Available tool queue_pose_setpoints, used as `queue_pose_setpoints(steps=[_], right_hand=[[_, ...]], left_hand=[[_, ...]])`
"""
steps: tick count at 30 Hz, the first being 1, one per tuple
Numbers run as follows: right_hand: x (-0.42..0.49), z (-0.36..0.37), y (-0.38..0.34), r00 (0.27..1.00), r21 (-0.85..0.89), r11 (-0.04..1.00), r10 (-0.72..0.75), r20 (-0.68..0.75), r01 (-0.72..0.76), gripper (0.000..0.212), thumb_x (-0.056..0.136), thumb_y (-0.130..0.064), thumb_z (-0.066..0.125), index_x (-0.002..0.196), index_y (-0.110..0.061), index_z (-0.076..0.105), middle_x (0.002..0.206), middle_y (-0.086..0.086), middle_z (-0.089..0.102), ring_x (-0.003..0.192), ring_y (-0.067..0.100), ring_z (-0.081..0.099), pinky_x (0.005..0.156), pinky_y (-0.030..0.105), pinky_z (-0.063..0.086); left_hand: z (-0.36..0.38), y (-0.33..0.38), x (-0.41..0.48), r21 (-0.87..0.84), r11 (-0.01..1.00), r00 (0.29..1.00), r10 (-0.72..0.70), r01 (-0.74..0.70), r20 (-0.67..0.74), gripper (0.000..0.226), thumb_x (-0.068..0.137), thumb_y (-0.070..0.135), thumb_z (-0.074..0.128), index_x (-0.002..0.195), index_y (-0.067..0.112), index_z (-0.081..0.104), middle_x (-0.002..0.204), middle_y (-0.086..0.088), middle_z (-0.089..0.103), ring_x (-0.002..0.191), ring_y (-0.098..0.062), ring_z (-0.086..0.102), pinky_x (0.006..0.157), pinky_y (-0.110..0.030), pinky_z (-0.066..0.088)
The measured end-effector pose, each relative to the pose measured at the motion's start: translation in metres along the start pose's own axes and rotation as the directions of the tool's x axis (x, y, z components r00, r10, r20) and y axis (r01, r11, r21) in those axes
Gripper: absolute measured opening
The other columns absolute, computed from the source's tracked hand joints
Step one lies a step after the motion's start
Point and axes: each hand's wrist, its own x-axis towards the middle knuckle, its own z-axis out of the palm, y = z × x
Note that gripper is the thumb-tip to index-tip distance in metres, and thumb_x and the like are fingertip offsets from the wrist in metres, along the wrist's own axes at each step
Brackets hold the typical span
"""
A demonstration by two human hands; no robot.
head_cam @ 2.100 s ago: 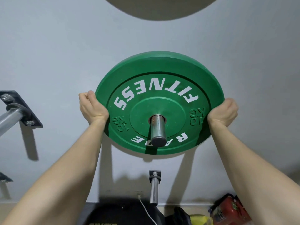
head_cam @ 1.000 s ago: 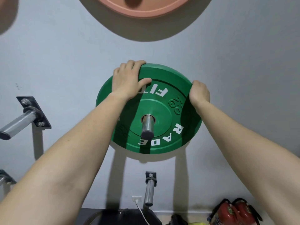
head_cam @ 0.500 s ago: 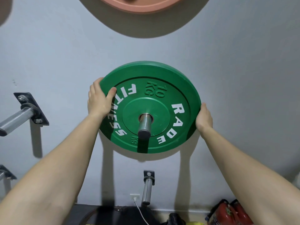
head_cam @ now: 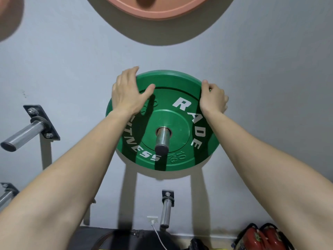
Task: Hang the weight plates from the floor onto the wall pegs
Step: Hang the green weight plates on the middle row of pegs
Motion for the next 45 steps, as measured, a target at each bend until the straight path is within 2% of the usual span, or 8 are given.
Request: queue_pose_setpoints(steps=[7,12,16,22,31,37,41,45], right_hand=[[-0.008,-0.015,0.003,0.95,-0.026,0.949,-0.312,0.031,0.313,0.045,0.102,-0.035,0.031,0.139,-0.021,0.053,0.139,0.007,0.051,0.128,0.027,0.044,0.106,0.037,0.034],[-0.012,-0.02,0.076,0.996,-0.075,0.997,-0.003,0.091,0.01,0.057,0.099,-0.05,0.027,0.138,-0.016,0.05,0.139,0.011,0.05,0.123,0.031,0.048,0.106,0.043,0.038],[-0.018,-0.022,0.111,0.965,0.028,0.988,0.14,0.221,-0.15,0.068,0.099,-0.061,0.02,0.131,-0.011,0.053,0.119,0.006,0.056,0.102,0.024,0.051,0.09,0.039,0.04],[-0.023,-0.015,0.12,0.884,0.184,0.905,0.304,0.355,-0.384,0.085,0.078,-0.086,0.024,0.118,-0.017,0.053,0.114,0.004,0.062,0.101,0.027,0.059,0.095,0.046,0.048],[-0.003,-0.019,0.076,0.982,0.172,0.974,0.122,0.145,-0.147,0.041,0.102,-0.037,0.036,0.133,-0.016,0.052,0.125,0.002,0.059,0.103,0.02,0.053,0.086,0.033,0.04],[-0.002,-0.021,0.07,0.971,0.082,0.988,-0.146,0.187,0.133,0.054,0.093,-0.033,0.049,0.146,-0.026,0.042,0.143,0.0,0.05,0.125,0.024,0.052,0.106,0.042,0.043],[-0.016,-0.004,0.101,0.961,0.009,1.0,0.025,0.276,-0.029,0.068,0.097,-0.05,0.05,0.152,-0.031,0.016,0.147,0.013,0.029,0.124,0.039,0.049,0.108,0.051,0.041],[-0.027,0.005,0.115,0.969,-0.057,0.991,0.127,0.214,-0.118,0.061,0.1,-0.05,0.045,0.149,-0.023,0.018,0.139,0.017,0.031,0.11,0.043,0.055,0.098,0.049,0.046]], left_hand=[[0.009,-0.001,0.01,0.039,0.999,0.993,0.032,-0.036,0.11,0.067,0.095,0.068,0.038,0.147,0.025,0.039,0.141,-0.006,0.05,0.13,-0.029,0.044,0.108,-0.051,0.034],[0.013,-0.021,0.002,-0.021,0.999,0.996,-0.028,0.03,0.088,0.059,0.097,0.061,0.042,0.145,0.026,0.039,0.141,-0.007,0.048,0.129,-0.031,0.042,0.104,-0.05,0.034],[0.016,-0.03,-0.003,-0.096,0.992,0.994,-0.077,0.084,0.075,0.056,0.098,0.057,0.044,0.145,0.026,0.039,0.142,-0.006,0.046,0.13,-0.031,0.042,0.104,-0.048,0.033],[0.019,-0.046,-0.014,-0.209,0.955,0.977,-0.196,0.211,0.089,0.055,0.099,0.055,0.045,0.146,0.026,0.038,0.146,-0.003,0.043,0.134,-0.027,0.038,0.108,-0.048,0.031],[0.031,-0.083,-0.056,-0.382,0.8,0.885,-0.438,0.463,0.156,0.054,0.102,0.046,0.043,0.147,0.019,0.032,0.148,-0.008,0.04,0.137,-0.028,0.033,0.115,-0.043,0.027],[0.043,-0.111,-0.084,-0.362,0.693,0.781,-0.563,0.624,0.27,0.055,0.101,0.049,0.035,0.147,0.021,0.028,0.144,-0.009,0.046,0.136,-0.035,0.034,0.113,-0.053,0.03],[0.048,-0.118,-0.097,-0.316,0.673,0.743,-0.593,0.669,0.31,0.055,0.099,0.053,0.033,0.146,0.023,0.029,0.14,-0.01,0.052,0.131,-0.038,0.042,0.109,-0.052,0.034],[0.048,-0.116,-0.101,-0.4,0.647,0.761,-0.565,0.648,0.319,0.058,0.1,0.051,0.042,0.147,0.021,0.029,0.141,-0.006,0.051,0.127,-0.03,0.05,0.104,-0.042,0.04]])
